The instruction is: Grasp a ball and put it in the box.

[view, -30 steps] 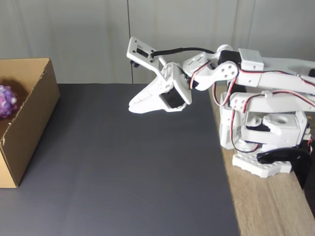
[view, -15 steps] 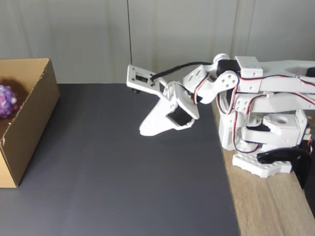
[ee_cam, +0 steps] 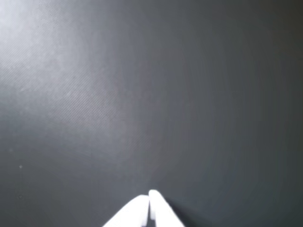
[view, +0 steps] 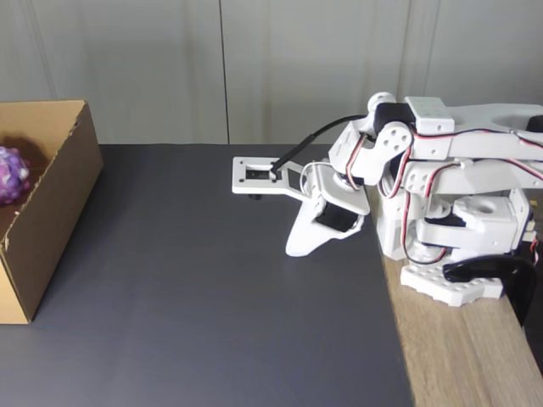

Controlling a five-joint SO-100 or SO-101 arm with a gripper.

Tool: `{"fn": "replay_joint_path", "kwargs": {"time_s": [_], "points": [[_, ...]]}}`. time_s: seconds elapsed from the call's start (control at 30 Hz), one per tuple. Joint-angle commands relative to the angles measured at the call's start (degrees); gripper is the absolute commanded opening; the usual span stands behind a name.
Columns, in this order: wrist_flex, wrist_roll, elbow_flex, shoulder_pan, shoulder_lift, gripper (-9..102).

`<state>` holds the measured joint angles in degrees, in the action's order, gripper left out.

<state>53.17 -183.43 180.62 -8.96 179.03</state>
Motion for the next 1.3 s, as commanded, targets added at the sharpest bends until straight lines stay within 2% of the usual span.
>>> {"fn": "replay_joint_path", "kwargs": {"time_s": [0.0,0.33,0.73,1.27], "points": [[0.6,0.4,-0.3,0.2,0.4,0],[9.8,-0.1,-0.3,0.7,0.4,1],[10.9,5.2,-0.3,2.5,0.4,1],[11.2,6.5,-0.3,2.6,0.4,1]]}}
